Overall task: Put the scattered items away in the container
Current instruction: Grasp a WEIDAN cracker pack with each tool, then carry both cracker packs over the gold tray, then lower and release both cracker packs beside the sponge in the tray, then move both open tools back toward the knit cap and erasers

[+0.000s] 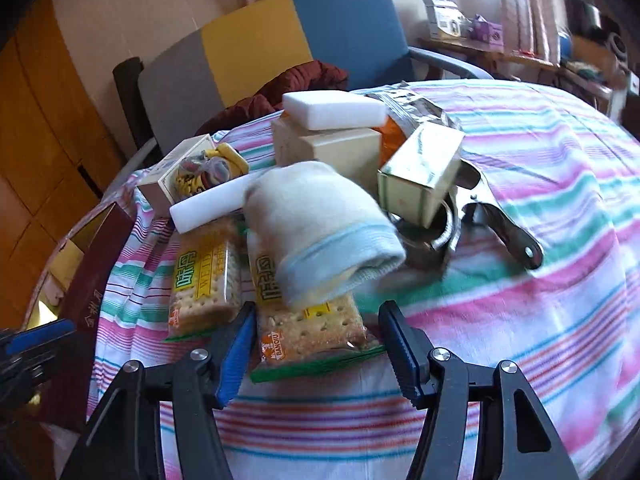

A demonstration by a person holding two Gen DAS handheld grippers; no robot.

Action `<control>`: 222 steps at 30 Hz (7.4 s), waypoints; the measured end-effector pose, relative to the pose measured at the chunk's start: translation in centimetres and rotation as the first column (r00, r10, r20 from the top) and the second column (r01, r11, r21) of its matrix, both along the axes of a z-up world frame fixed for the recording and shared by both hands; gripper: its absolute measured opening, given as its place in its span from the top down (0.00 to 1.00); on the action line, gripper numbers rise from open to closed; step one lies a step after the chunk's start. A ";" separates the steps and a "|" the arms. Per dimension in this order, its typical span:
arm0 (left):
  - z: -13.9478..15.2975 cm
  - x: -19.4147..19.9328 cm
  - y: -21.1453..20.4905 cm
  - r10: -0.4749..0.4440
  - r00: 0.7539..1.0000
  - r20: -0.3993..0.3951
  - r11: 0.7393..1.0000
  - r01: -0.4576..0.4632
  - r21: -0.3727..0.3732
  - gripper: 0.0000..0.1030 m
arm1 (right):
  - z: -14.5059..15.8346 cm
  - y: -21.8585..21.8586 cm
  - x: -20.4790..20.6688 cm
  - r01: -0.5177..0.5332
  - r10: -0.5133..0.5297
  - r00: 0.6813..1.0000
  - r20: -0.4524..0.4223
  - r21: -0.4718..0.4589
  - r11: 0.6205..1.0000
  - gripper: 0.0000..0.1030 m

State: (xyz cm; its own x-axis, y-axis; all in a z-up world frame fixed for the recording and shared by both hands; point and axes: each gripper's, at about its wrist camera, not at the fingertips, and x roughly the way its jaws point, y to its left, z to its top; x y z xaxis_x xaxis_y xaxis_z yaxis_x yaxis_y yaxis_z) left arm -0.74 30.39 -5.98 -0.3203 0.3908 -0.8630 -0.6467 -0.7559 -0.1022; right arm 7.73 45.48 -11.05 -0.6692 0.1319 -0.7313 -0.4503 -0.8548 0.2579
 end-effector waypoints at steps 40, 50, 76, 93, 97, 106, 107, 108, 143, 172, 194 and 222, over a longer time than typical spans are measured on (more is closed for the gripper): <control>-3.1 -1.9 1.3 -0.050 0.997 0.052 0.999 0.051 -0.017 0.53 | -0.2 -1.2 0.7 -0.020 0.015 0.998 0.053 0.085 0.996 0.40; -3.1 0.9 -3.4 -0.043 0.996 0.084 0.999 0.043 -0.001 0.53 | 0.6 -2.7 1.7 -0.026 0.026 0.998 0.064 -0.008 1.000 0.42; -2.9 1.2 -4.6 -0.045 0.999 0.023 0.999 0.045 -0.004 0.53 | 0.9 -4.6 -0.6 -0.150 0.139 0.972 0.191 0.048 0.987 0.52; 3.6 0.3 -11.7 0.063 0.998 -0.030 0.988 -0.058 0.145 0.54 | 8.1 -9.4 -1.7 -0.223 0.224 0.974 0.022 -0.037 0.974 0.52; 4.1 -1.1 -15.2 0.142 0.990 -0.026 0.978 -0.136 0.160 0.54 | 8.9 -12.7 -4.4 -0.287 0.288 0.958 0.005 -0.062 0.956 0.52; 2.6 -6.6 -24.1 0.325 0.946 0.003 0.938 -0.323 0.124 0.54 | 8.6 -20.8 -11.3 -0.436 0.442 0.897 0.015 -0.136 0.889 0.52; 2.2 -7.2 -24.9 0.342 0.940 0.004 0.934 -0.340 0.112 0.54 | 8.3 -21.6 -12.0 -0.452 0.459 0.888 0.021 -0.146 0.880 0.52; 1.7 -8.0 -25.8 0.358 0.934 0.004 0.929 -0.356 0.096 0.54 | 8.0 -22.4 -12.5 -0.461 0.470 0.882 0.027 -0.154 0.874 0.52; 0.8 -11.0 -35.0 0.537 0.841 -0.058 0.843 -0.538 0.004 0.63 | 0.3 -31.1 -22.7 -0.494 0.543 0.828 0.139 -0.278 0.824 0.71; 2.6 -5.2 -28.8 0.514 0.857 0.021 0.848 -0.512 0.135 0.63 | 7.8 -26.8 -14.2 -0.493 0.495 0.864 0.090 -0.044 0.869 0.42; 2.8 2.6 -14.0 0.112 0.993 -0.040 0.983 -0.105 0.153 0.62 | 6.6 -11.6 -2.9 -0.160 0.159 0.987 0.036 0.019 0.987 0.35; 0.4 3.4 -10.9 0.029 1.000 -0.010 0.997 -0.029 0.068 0.62 | 1.9 2.0 -3.3 0.050 -0.052 0.996 0.067 0.037 0.998 0.32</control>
State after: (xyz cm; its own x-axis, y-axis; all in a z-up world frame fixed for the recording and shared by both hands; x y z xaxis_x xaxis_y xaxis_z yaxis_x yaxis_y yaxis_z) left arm 2.68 19.45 -5.54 -0.3413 0.4390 -0.8311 -0.6259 -0.7658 -0.1475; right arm 4.39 47.48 -9.18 -0.6097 0.1915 -0.7692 -0.5091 -0.8384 0.1948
